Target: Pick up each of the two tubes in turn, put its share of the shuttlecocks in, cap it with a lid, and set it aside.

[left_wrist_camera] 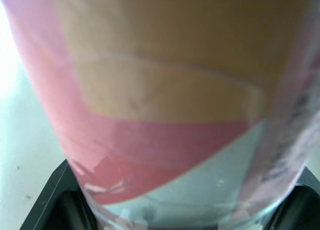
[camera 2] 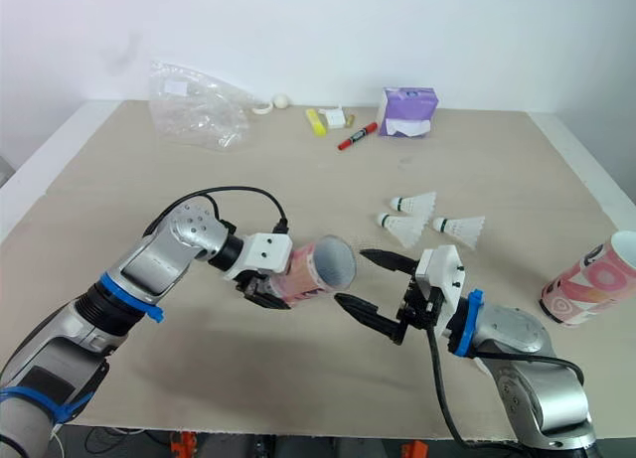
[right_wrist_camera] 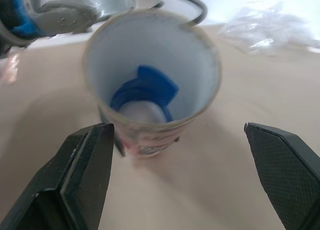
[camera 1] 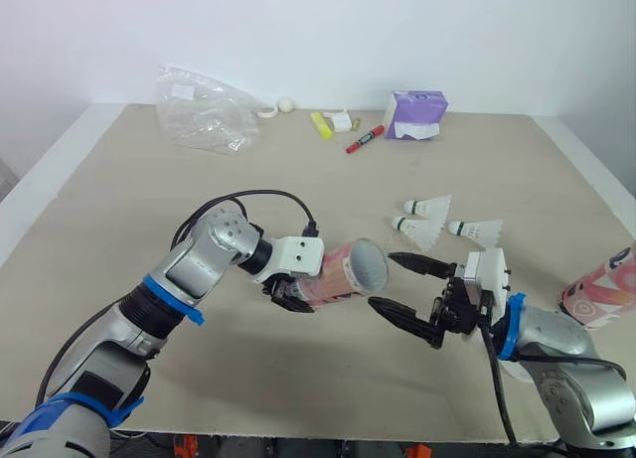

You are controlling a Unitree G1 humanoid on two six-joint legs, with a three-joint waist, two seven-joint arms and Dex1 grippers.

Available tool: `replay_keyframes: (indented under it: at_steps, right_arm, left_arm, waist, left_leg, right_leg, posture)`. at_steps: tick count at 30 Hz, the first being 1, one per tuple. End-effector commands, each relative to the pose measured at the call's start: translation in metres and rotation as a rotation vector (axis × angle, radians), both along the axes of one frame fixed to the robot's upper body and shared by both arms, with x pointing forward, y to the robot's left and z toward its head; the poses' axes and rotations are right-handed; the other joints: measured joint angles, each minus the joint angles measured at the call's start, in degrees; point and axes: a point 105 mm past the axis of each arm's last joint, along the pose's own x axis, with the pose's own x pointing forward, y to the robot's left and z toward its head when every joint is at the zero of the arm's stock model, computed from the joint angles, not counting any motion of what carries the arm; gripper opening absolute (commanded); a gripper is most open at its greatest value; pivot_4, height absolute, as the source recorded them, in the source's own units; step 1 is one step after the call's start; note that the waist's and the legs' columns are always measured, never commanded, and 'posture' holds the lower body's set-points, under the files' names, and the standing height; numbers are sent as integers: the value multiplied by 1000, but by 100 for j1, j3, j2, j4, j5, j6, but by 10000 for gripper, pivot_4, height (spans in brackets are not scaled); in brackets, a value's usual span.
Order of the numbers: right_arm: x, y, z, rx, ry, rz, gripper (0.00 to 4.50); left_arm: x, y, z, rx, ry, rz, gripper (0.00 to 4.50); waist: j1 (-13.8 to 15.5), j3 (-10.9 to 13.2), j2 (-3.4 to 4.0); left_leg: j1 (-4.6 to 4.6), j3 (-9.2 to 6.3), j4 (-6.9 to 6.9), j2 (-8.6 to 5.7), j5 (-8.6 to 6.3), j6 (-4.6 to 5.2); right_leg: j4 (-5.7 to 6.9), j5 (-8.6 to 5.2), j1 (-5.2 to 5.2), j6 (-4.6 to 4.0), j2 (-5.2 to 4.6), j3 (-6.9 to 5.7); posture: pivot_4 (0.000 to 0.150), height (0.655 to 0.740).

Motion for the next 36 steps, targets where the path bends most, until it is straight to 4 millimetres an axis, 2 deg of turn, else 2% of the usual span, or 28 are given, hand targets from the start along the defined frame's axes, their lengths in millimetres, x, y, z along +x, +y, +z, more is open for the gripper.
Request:
replay_keyframes:
  at_steps: [1,7,12,18,26,36]
  right_arm:
    - [23,-35,11,58,0,-210,45000]
    - [57,-59,0,45,87,-420,45000]
    - [79,-47,-10,38,146,-448,45000]
    - [95,-45,-19,55,201,-508,45000]
    - [95,-44,-14,51,183,-507,45000]
    - [72,-52,8,51,127,-516,45000]
  left_arm:
    - [1,1,-6,52,-25,14,32903]
    - [0,0,-6,56,-30,14,32903]
    - [1,-1,-7,56,-28,19,32903]
    - [0,-1,-6,51,-31,29,32903]
    - [0,3,-7,56,-29,48,32903]
    - [1,1,-9,53,-25,52,32903]
  waist:
    - [0,0,0]
    - [-1,-2,3]
    - [-5,-3,5]
    - [-4,-3,5]
    - [-10,-3,5]
    - [-3,-3,5]
  left_leg:
    - [0,2,2,0,3,2]
    - [8,19,2,-1,13,12]
    - [9,29,2,-1,15,15]
    - [2,32,2,-8,15,15]
    - [3,34,2,-5,14,16]
    - [2,33,2,-5,14,15]
  right_leg:
    - [0,1,0,-5,0,2]
    - [2,11,0,-14,-2,19]
    - [3,14,-2,-10,0,32]
    - [1,34,-6,-31,-7,37]
    - [0,40,-8,-21,-3,39]
    - [0,39,-8,-20,-3,38]
  posture:
    - [1500,7400]
    - [1500,7400]
    - [1500,7400]
    - [1500,7400]
    - [1500,7400]
    - [1500,7400]
